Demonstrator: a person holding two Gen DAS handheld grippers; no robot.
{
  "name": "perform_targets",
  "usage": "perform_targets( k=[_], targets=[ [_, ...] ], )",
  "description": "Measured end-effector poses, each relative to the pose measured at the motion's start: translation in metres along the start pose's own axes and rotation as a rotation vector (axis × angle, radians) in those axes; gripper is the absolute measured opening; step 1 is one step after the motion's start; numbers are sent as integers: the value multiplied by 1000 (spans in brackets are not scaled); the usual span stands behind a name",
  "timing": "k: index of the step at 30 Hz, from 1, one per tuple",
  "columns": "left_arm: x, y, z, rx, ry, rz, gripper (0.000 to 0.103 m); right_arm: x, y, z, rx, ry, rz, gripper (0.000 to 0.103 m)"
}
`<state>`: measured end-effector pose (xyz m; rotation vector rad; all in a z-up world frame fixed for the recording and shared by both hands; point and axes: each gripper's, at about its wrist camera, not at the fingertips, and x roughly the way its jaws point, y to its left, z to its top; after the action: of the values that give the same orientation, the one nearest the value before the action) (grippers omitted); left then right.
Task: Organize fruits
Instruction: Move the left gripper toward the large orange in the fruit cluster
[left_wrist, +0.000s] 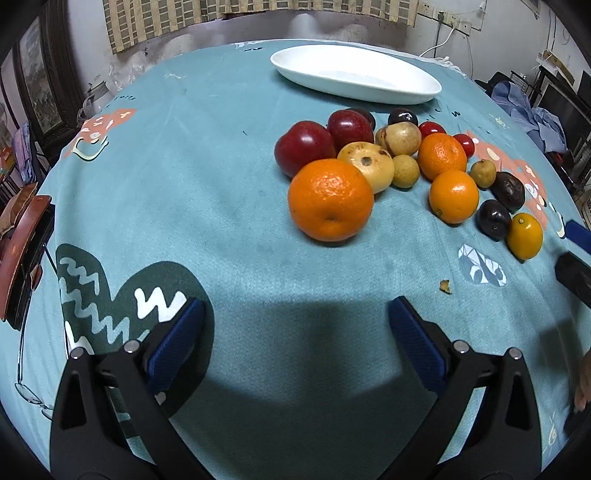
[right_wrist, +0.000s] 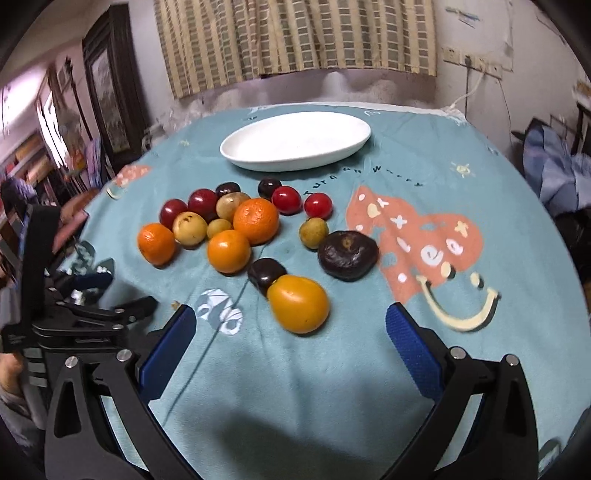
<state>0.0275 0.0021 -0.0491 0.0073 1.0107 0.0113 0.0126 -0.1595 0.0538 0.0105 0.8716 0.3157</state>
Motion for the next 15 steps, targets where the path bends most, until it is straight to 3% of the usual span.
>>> perform_targets(
  k=[6, 11, 15],
  targets=[
    [-2, -2, 14, -21, -48, -52, 101, -2, -19, -1, 67, -38, 35, 102],
    [-5, -6, 36, 64, -111, -2, 101, -5, -29, 0, 108, -64, 23, 102],
    [-6, -11, 47, 99, -144, -59, 101, -5, -27, -1, 98, -70, 16, 102]
  ],
)
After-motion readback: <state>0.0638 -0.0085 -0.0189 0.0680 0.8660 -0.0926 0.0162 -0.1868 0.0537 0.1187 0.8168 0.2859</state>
